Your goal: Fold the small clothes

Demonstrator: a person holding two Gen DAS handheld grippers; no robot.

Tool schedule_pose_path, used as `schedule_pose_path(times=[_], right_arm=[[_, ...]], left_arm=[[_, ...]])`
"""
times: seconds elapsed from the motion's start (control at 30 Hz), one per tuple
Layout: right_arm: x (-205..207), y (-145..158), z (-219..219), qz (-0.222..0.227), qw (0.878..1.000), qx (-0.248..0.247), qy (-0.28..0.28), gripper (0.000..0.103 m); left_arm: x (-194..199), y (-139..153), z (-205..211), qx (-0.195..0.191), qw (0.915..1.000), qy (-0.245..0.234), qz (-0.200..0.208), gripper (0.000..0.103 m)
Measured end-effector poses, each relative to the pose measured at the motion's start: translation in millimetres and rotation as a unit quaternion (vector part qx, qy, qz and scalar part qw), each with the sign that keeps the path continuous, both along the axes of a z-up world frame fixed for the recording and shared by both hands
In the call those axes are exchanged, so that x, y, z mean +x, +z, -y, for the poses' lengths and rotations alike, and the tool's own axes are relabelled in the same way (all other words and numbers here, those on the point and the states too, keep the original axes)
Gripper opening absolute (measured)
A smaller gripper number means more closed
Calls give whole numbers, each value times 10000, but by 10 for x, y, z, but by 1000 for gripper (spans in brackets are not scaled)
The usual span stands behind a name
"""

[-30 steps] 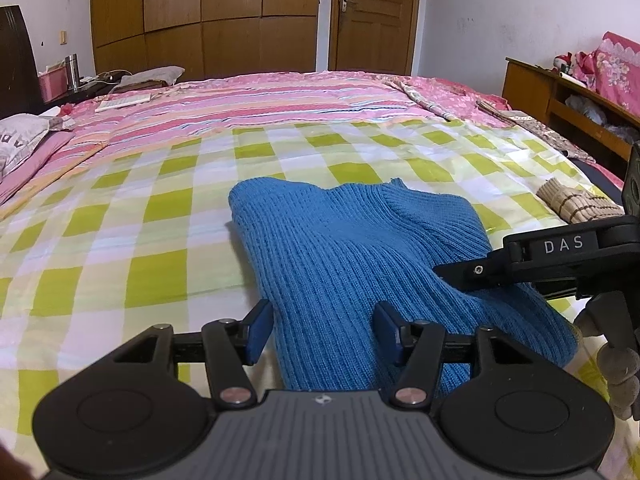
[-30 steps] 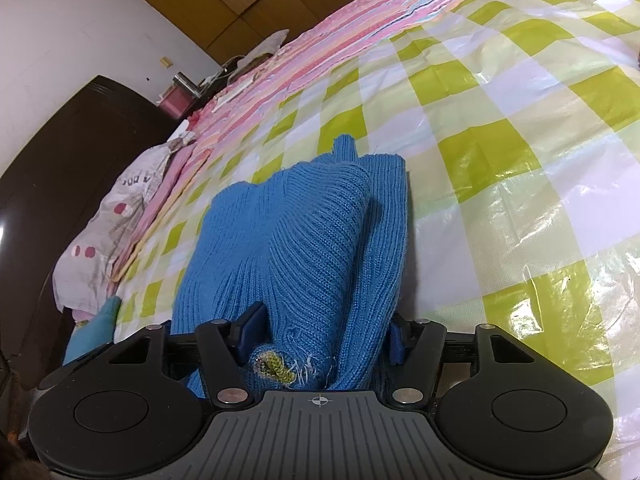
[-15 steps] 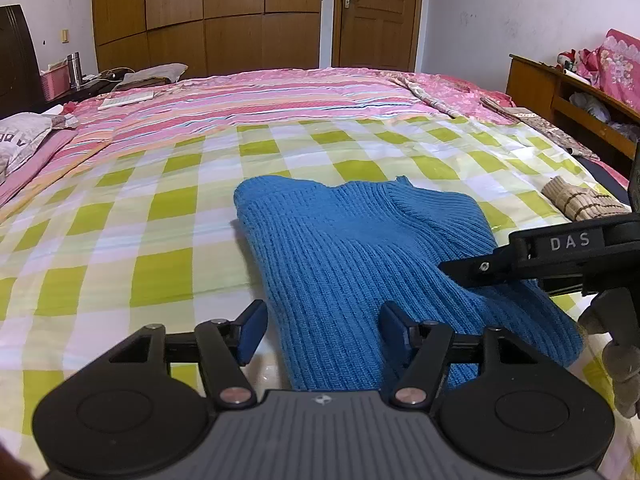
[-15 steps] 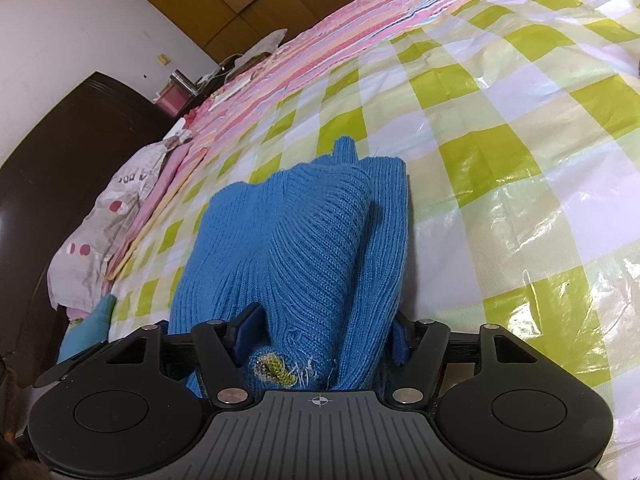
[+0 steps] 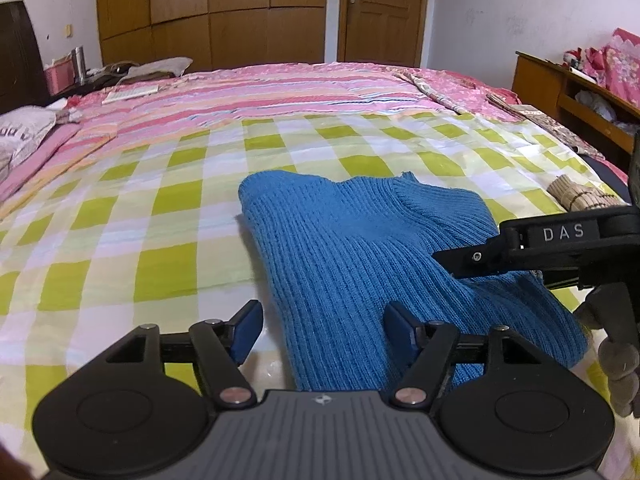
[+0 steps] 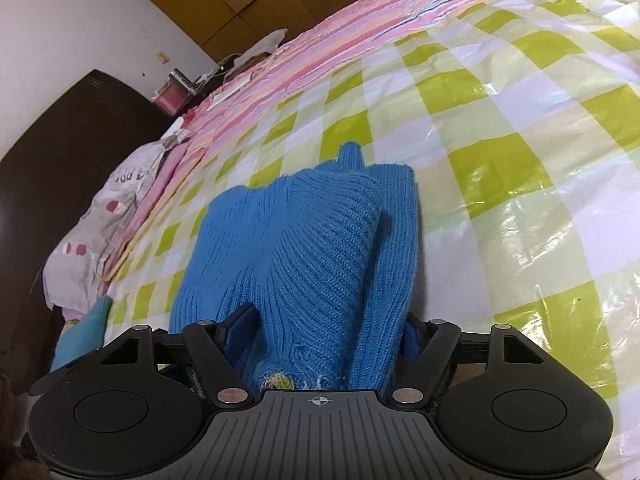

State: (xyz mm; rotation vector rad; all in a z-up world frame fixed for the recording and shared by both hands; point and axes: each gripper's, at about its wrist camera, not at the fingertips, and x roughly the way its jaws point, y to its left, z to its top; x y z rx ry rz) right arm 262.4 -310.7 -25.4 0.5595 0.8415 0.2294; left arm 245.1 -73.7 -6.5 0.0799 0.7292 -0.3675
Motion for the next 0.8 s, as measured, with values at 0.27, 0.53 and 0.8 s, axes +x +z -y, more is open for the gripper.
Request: schedule_pose_path(times=[0.27,0.53,0.8], right_arm=[[-130,148,-46,59,9971,-763,-43,72],[-181,161,91,214,9997,-42,-89,73],[-108,-15,-48,-81,9999,73,1,57]], left_arm=[[-89,23,2,143,9999,55,14,73],[-117,-8,-215,-411,9989,145,-180,73],[3,-156,-258,-1263,9893,54,-733,65]])
